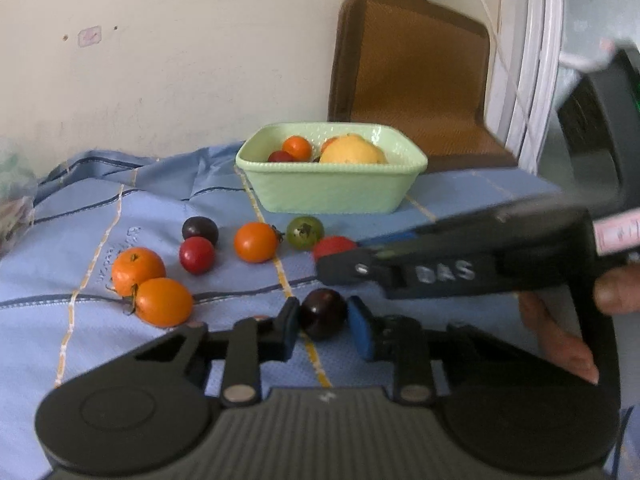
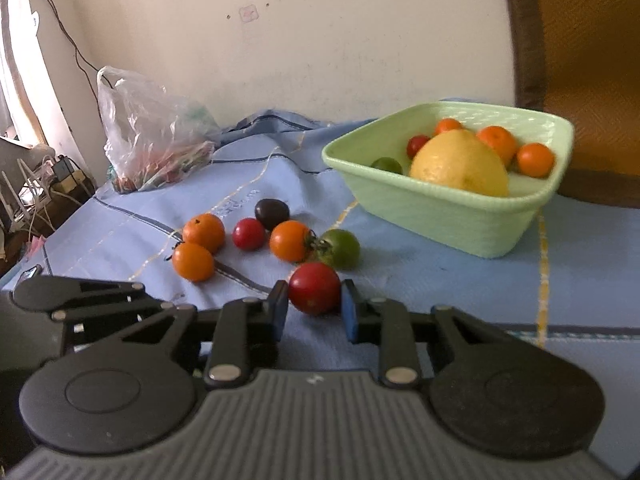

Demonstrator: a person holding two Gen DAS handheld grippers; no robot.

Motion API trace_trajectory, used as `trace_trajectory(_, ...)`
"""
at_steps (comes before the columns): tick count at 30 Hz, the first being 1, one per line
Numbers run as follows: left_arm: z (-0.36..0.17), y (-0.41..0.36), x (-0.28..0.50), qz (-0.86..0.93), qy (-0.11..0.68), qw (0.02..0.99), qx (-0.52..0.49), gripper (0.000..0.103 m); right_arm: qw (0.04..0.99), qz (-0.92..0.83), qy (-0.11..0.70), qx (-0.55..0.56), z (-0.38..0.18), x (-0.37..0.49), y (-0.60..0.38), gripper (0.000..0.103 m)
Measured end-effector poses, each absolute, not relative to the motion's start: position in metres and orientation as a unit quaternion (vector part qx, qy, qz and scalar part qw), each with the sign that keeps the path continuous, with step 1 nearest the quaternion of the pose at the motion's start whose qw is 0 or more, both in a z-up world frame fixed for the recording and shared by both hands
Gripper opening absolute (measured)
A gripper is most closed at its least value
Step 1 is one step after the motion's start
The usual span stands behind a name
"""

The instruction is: Organize fruits

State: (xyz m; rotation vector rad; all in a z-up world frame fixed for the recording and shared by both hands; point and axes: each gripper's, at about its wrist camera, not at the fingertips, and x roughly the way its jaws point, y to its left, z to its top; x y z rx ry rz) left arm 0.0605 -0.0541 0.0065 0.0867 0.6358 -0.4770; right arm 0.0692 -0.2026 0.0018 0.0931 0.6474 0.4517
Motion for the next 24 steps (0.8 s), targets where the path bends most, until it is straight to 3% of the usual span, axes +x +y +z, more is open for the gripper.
trace_trajectory(10,0.008,-0.059,0.053,-0.265,0.304,0.913,0.051,0.027,0.935,0.181,0.295,0.073,0.002,0.014,-0.250,0.031)
trace_trajectory(24,0.004,-0.068,0.052,-0.245,0.315,0.913,0.085,0.032,0.943,0.175,0.283,-0.022,-0.003,-0.002,-0.225,0.033)
